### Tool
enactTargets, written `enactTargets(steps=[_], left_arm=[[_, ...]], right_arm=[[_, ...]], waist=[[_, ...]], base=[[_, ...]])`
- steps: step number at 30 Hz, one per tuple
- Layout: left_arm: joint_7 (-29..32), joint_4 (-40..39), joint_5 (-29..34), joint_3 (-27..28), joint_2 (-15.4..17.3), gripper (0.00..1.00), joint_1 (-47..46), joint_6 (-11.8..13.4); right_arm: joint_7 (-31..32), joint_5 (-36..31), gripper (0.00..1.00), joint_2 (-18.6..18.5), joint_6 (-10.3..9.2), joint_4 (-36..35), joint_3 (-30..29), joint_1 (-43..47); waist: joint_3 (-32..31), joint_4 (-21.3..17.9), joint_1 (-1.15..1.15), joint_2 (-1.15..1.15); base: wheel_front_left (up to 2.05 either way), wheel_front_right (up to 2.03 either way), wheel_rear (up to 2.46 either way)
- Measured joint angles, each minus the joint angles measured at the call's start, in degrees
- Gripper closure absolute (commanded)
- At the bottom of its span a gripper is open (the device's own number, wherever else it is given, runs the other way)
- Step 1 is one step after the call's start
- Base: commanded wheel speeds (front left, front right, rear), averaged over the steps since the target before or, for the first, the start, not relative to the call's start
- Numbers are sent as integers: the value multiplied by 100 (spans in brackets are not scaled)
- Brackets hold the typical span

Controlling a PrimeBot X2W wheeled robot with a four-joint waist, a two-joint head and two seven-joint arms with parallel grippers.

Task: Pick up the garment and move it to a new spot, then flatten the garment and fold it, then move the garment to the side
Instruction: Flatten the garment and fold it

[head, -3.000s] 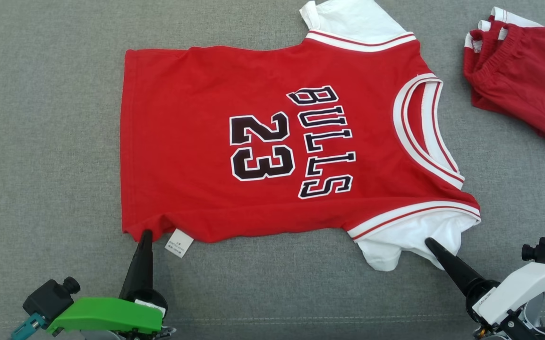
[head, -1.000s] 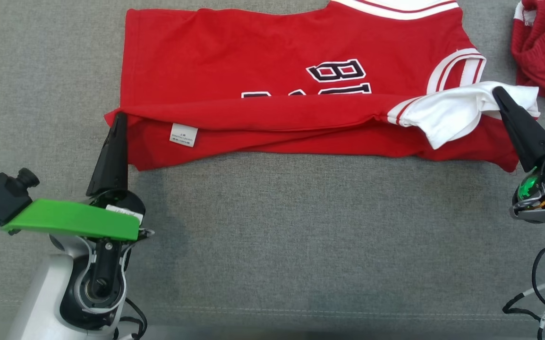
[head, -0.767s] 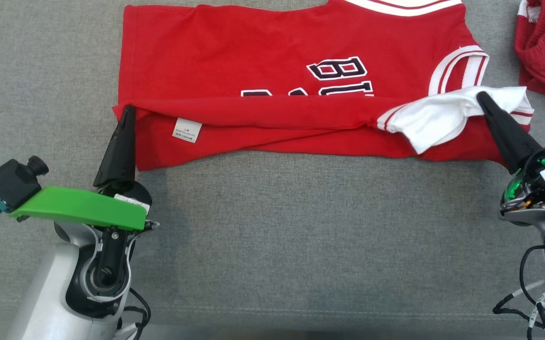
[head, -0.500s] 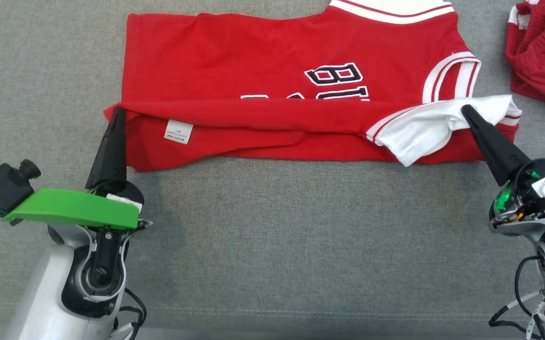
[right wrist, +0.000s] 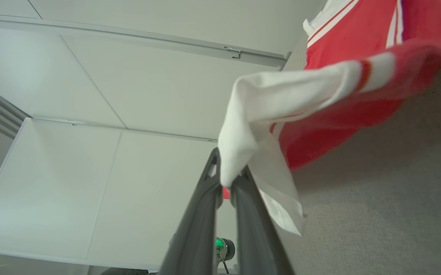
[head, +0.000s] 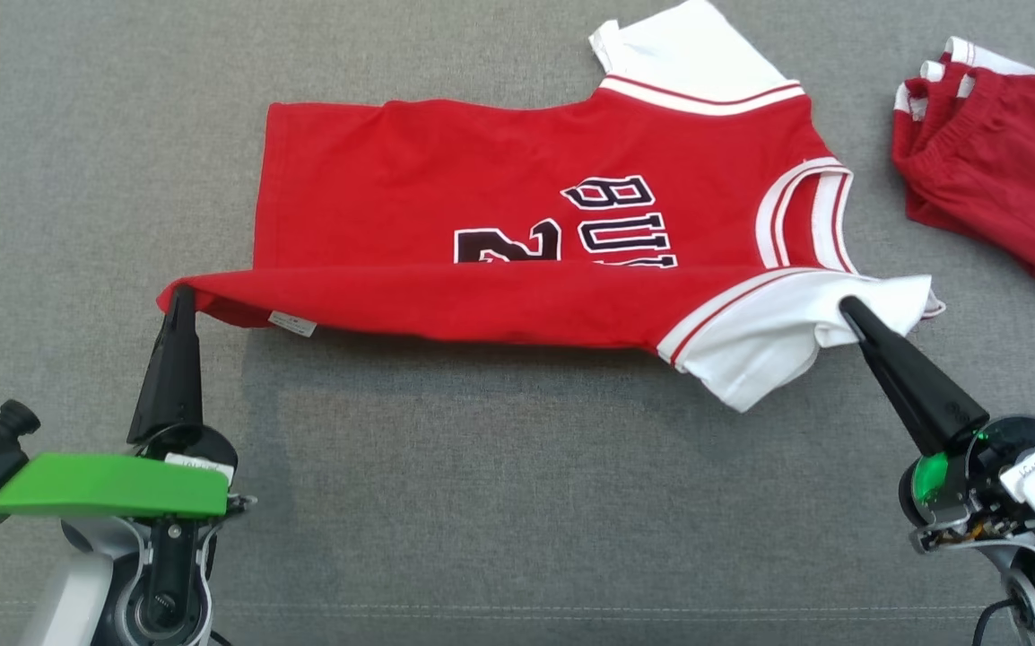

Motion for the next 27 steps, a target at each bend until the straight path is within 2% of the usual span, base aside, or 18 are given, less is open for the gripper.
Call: enactTargets(steps=[5, 11, 27], left_arm=[[-11, -247, -1, 97, 37, 100, 381, 37], [-10, -565, -55, 109, 30, 100, 849, 97], [46, -1139, -35, 84, 98, 100, 922, 164]], right_arm=[[16, 42, 100, 53, -11, -271, 60, 480], [-14, 44, 100, 80, -163, -539, -2, 934], [-191, 192, 100, 94, -321, -816, -363, 1078]], waist=[[-314, -62, 0, 0], [-481, -219, 0, 0], [55, -194, 0, 0]], base=[[0, 0, 0], [0, 0, 0], [0, 0, 0]])
